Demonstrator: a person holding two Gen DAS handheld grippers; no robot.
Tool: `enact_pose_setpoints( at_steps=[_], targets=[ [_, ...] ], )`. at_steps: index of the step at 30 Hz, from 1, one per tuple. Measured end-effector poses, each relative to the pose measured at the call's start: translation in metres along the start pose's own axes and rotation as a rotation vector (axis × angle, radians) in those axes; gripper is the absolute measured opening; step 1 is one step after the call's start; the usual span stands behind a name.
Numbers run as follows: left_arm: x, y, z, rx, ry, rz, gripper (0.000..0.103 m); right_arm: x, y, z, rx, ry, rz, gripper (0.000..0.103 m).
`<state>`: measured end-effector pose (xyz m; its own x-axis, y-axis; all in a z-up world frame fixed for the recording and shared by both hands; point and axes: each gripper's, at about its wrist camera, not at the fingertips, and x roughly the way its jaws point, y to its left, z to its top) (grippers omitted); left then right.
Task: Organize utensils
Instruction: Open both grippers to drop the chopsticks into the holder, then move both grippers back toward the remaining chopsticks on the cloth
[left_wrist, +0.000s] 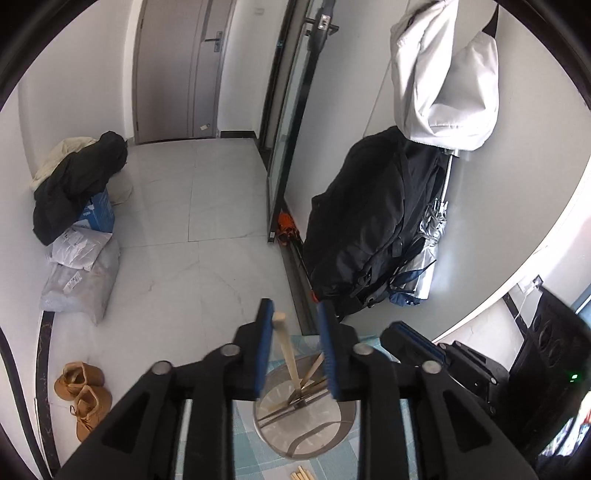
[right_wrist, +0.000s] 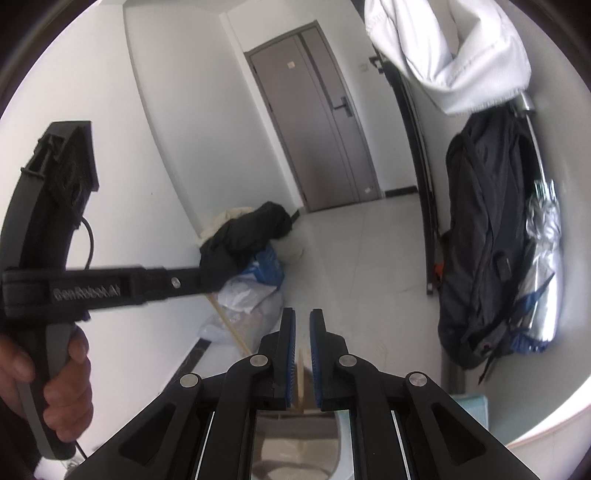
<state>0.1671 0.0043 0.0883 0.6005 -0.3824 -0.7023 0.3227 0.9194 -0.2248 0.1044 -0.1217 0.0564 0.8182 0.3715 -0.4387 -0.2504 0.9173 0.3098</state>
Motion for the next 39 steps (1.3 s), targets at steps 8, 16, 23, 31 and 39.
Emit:
enact_pose_setpoints(
  at_steps=[8,16,23,31,39],
  targets=[
    [-0.029,0.004,-0.021,-0.032,-0.072,0.075,0.054,-0.037,-0.004,-0.006,0.013,-0.03,-0.024,0.03],
    [-0.052,-0.006,-0.042,-0.045,-0.103,0.141,0.058,-0.079,0.013,-0.009,-0.019,-0.081,-0.049,0.049],
    [-0.078,-0.015,-0.061,-0.03,-0.159,0.172,0.067,-0.111,0.026,-0.018,-0.044,-0.119,-0.053,0.056],
    [-0.104,-0.022,-0.088,-0.038,-0.242,0.208,0.08,-0.136,0.043,-0.035,-0.094,-0.146,-0.05,0.066],
    [-0.112,-0.014,-0.121,-0.077,-0.298,0.234,0.085,-0.15,0.049,-0.064,-0.107,-0.145,-0.051,0.07]
  ],
)
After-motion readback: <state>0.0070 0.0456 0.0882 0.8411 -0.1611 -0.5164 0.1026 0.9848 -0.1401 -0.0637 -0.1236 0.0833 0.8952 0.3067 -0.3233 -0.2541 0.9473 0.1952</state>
